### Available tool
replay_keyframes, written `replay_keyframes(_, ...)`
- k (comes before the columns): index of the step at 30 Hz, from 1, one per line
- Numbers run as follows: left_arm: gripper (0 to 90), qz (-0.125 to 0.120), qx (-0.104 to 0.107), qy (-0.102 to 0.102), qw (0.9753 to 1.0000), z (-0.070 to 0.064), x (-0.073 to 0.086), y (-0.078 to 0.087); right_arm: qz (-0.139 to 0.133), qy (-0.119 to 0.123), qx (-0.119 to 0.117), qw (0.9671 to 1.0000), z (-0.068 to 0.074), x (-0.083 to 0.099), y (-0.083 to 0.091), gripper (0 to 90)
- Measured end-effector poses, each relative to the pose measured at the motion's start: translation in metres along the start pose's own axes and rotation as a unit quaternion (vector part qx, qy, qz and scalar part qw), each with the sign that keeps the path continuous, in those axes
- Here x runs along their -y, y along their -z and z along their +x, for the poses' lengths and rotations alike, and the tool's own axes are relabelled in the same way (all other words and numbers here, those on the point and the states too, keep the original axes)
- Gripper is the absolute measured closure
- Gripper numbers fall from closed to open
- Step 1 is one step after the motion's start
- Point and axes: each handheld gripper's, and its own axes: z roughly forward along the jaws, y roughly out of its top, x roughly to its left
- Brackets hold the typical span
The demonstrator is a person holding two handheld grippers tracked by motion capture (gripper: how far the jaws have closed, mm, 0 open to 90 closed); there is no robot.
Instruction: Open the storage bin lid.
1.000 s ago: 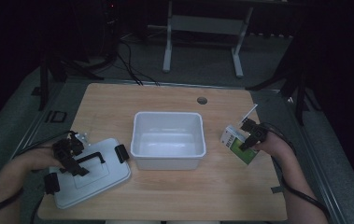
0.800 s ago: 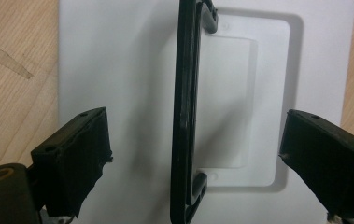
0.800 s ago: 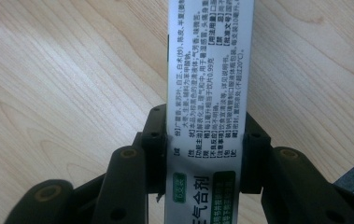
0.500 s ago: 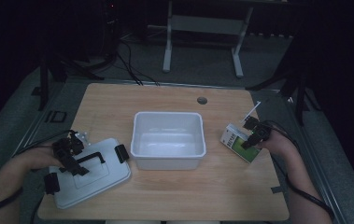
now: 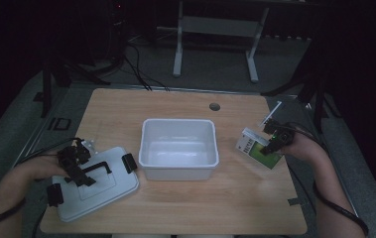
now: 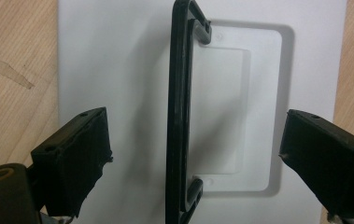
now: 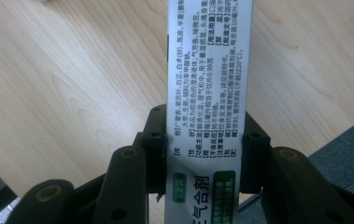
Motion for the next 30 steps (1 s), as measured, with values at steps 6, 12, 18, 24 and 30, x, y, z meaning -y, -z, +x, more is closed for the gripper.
replay_keyframes(6, 8.7, 0.003, 0.001, -0.003, 1.0, -0.001, -0.002, -0.003, -0.01, 0.02, 0.012, 0.9997, 0.007, -0.008, 0.025, 63.2)
replay_keyframes(12, 8.8, 0.006, 0.0, -0.007, 1.0, -0.001, -0.004, -0.004, -0.016, 0.047, 0.021, 0.9986, 0.018, -0.02, 0.047, 63.2)
replay_keyframes(18, 8.7, 0.004, 0.0, -0.008, 1.0, -0.001, -0.005, -0.004, -0.039, 0.076, 0.019, 0.9962, 0.034, -0.037, 0.069, 63.2)
replay_keyframes(24, 8.7, 0.005, 0.001, -0.009, 0.9999, -0.002, -0.004, -0.005, -0.052, 0.103, 0.017, 0.9932, 0.049, -0.053, 0.084, 63.2)
replay_keyframes(30, 8.7, 0.006, 0.0, -0.009, 0.9999, -0.002, -0.004, -0.005, -0.058, 0.133, 0.011, 0.9893, 0.064, -0.072, 0.094, 63.2)
